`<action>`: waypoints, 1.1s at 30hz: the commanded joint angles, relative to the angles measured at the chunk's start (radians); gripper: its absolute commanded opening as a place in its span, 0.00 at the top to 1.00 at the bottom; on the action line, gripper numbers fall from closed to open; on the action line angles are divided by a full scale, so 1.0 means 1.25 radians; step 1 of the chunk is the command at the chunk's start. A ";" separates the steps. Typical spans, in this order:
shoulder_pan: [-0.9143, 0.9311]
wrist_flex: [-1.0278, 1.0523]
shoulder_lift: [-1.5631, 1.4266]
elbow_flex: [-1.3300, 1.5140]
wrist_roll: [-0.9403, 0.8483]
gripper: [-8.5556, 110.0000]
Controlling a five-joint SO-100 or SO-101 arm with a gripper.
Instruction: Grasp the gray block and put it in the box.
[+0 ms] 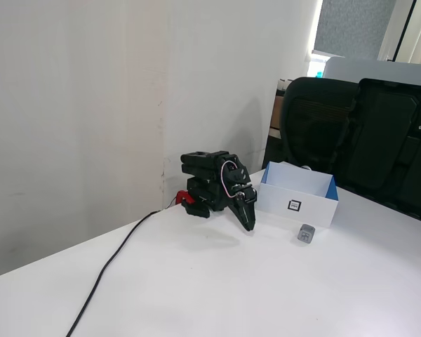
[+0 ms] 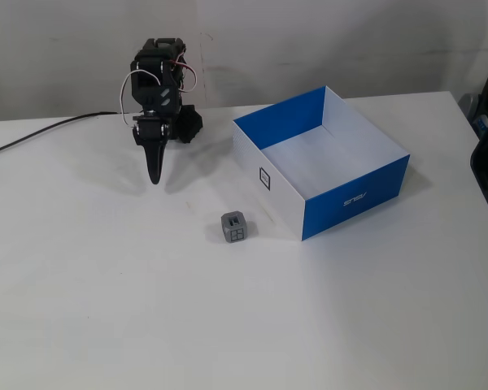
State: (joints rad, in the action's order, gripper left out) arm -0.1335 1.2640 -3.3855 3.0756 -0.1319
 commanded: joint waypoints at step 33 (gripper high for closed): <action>0.018 -0.002 -0.009 0.007 -0.004 0.86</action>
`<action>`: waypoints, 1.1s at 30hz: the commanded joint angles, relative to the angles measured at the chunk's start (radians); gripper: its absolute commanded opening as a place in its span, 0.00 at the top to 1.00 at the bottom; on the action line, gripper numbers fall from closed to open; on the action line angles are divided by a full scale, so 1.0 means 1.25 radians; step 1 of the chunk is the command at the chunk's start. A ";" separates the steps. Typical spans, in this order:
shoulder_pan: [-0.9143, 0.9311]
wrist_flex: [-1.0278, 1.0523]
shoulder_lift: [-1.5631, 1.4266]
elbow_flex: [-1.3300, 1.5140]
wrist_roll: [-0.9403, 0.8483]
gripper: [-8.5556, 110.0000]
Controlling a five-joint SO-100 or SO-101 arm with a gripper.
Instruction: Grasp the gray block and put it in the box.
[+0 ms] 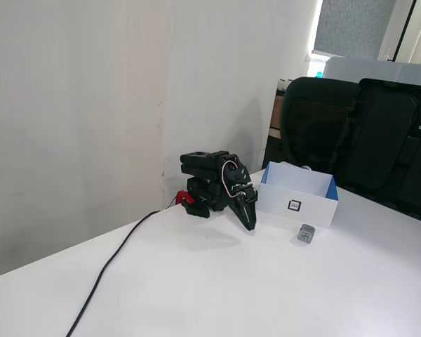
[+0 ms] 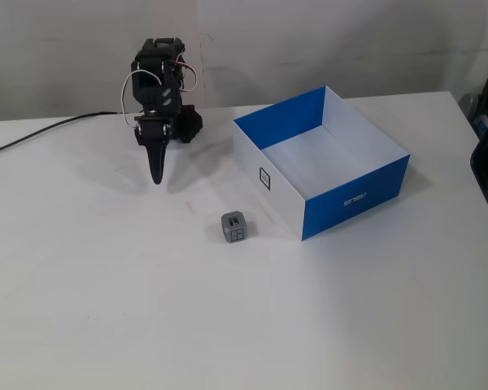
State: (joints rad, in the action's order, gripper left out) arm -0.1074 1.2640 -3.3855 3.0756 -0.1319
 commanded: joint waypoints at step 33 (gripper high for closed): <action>0.133 -0.076 0.735 -0.612 -0.048 0.93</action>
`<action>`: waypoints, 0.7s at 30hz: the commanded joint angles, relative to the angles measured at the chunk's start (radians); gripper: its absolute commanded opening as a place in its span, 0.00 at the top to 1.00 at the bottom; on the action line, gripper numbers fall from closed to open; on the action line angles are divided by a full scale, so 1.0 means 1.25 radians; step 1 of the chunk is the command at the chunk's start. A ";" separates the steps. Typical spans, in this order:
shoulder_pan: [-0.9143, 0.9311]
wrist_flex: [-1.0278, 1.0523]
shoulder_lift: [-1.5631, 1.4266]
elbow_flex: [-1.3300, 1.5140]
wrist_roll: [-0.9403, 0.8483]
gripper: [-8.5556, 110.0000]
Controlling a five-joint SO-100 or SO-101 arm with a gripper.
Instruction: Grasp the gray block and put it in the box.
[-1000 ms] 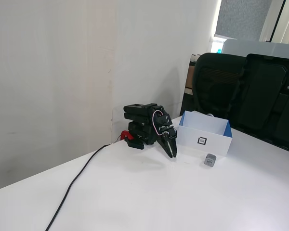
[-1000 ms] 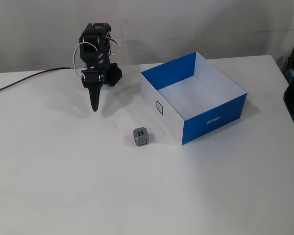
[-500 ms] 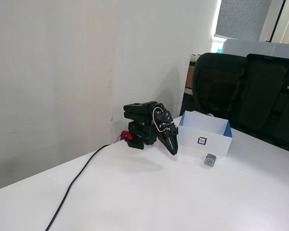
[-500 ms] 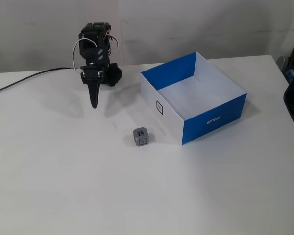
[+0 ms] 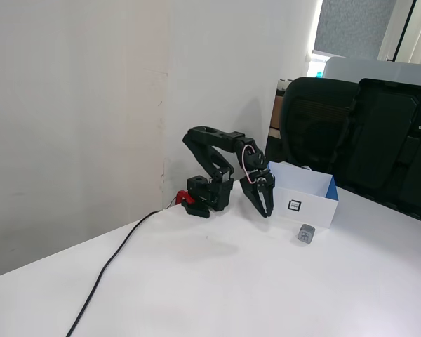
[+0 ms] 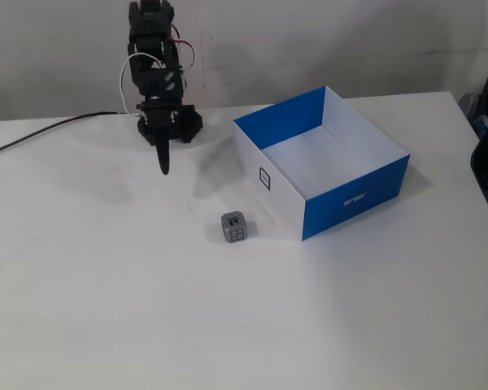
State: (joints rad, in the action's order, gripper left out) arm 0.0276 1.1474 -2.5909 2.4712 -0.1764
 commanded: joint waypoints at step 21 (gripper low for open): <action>0.131 0.072 0.512 -0.460 0.131 0.93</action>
State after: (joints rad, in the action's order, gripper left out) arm 0.1733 1.2210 -1.9742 2.0080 -0.0522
